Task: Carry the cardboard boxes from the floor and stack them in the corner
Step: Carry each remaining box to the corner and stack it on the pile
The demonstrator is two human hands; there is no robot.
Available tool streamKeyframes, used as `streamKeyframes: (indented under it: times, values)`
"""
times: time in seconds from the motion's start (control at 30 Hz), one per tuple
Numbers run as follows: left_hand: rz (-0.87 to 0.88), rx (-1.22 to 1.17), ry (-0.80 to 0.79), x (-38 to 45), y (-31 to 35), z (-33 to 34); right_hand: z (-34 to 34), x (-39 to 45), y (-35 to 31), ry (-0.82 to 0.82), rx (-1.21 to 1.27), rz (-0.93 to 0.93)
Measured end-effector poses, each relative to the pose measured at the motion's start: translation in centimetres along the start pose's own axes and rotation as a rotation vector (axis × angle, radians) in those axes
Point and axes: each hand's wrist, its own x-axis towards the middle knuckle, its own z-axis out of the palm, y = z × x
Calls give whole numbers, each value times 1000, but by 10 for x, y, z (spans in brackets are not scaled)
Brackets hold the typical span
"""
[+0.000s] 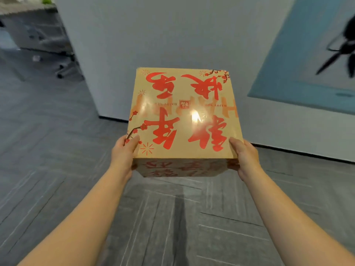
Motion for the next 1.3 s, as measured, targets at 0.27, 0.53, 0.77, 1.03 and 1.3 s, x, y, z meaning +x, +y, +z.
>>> streamKeyframes:
  times: [0.27,0.53,0.77,1.03,1.3]
  values:
    - [-13,143,-374,-55,-21,190,-190,-1,-43,318,157,-118]
    - [-31,300,-733,-128,-55,342,-333,-37,-53,676,291,-185]
    - [-52,413,-991,-172,-80,467,-422,-34,-64,944,404,-221]
    - [-34,488,-1209,-185,-85,613,-490,21,-97,1141,511,-304]
    - [-54,543,-1365,-209,-110,727,-558,59,-113,1281,555,-353]
